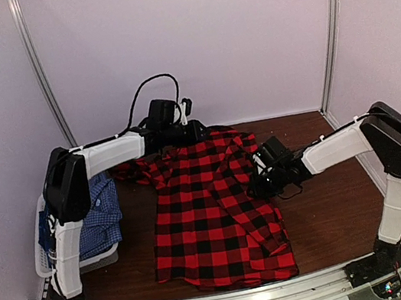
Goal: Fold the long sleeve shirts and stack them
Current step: Smooth out the 1/3-folded shirt at the center of the board.
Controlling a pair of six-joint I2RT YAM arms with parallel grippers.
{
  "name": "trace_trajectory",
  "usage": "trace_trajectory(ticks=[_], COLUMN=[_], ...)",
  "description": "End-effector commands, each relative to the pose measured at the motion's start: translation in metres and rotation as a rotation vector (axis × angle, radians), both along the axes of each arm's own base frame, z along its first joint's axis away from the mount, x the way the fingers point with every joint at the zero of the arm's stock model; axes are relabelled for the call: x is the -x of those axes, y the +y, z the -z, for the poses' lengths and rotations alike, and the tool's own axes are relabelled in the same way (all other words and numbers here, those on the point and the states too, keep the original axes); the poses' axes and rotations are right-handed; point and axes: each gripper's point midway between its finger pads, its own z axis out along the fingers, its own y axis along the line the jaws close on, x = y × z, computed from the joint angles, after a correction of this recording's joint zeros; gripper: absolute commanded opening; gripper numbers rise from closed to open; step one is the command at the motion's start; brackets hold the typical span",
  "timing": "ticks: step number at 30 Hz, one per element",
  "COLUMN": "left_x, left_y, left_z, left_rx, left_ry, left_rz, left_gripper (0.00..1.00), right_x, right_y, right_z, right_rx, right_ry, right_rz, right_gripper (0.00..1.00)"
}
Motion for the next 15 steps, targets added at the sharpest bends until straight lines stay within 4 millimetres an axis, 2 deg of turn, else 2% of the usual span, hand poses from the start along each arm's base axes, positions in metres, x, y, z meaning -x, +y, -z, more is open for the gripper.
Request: trace_trajectory(ticks=[1, 7, 11, 15], left_x=[0.006, 0.024, 0.034, 0.045], left_y=[0.019, 0.034, 0.043, 0.052], left_z=[-0.012, -0.010, -0.011, -0.016], left_rx=[-0.012, -0.036, -0.055, -0.065], left_ry=[-0.036, -0.014, -0.004, 0.000], left_rz=[-0.021, -0.023, -0.030, -0.037], left_gripper=[0.30, 0.30, 0.30, 0.30], right_x=[-0.012, -0.023, -0.030, -0.050], right_y=[-0.002, -0.023, -0.027, -0.050], right_z=[0.007, 0.007, -0.006, -0.024], right_rx=[-0.042, -0.076, -0.078, -0.046], right_ry=[0.006, 0.003, -0.027, -0.081], right_rz=[0.030, 0.087, 0.092, 0.142], right_gripper=[0.25, 0.27, 0.30, 0.34])
